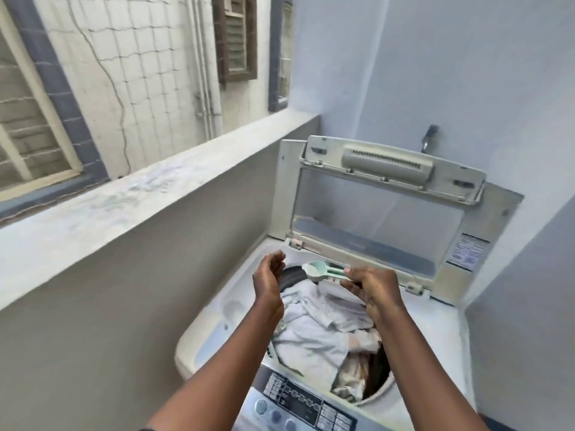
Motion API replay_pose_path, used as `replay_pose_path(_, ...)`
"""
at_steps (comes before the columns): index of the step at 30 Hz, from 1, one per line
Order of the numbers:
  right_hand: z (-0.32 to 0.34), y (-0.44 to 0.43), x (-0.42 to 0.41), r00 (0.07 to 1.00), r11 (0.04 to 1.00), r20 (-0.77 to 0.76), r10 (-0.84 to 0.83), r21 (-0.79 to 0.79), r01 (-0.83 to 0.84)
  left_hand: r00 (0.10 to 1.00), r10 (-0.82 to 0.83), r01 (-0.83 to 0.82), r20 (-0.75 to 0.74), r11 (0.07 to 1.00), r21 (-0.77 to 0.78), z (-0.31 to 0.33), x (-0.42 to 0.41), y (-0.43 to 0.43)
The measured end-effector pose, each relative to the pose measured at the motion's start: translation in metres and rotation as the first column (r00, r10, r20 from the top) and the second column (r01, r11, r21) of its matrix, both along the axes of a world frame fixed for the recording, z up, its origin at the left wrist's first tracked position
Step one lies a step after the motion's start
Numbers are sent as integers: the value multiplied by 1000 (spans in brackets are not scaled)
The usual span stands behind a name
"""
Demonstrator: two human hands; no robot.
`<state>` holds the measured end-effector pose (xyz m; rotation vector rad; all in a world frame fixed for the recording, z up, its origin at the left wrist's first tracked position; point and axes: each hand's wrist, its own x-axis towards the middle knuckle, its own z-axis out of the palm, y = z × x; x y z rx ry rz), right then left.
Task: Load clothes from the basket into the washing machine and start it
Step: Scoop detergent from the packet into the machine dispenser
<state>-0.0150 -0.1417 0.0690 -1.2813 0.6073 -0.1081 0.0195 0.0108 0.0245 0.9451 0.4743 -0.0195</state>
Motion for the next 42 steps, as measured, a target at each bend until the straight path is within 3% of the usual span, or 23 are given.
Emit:
replay_pose_path(7, -63, -51, 18, 958, 962, -87, -272, -48, 269, 959, -186, 245, -214, 925, 291, -59, 46, -53)
replay_pose_path(15, -119, -80, 59, 900, 907, -113, -421, -62, 416, 869, -373, 478, -327, 803, 356, -116, 89, -87)
replay_pose_path(18, -132, -86, 72, 899, 904, -105, -426, -92, 418, 851, -372, 503, -370, 782, 369, -132, 98, -96)
replay_pose_path(26, -151, -80, 89, 950, 873, -84, -300, -426, 238, 837, -399, 534, -374, 746, 398, -149, 110, -108)
replay_pose_path(33, -156, -70, 83, 985, 634, 78, -156, -756, 160, 831, -377, 537, -409, 735, 414, -158, 112, -109)
replay_pose_path(37, -160, -68, 77, 970, 347, 236, 57, -916, 203, 832, -375, 531, -409, 753, 388, -159, 113, -109)
replay_pose_path(42, -166, -75, 73, 940, 6, 249, 234, -967, 254, 831, -375, 532, -412, 753, 387, -161, 111, -110)
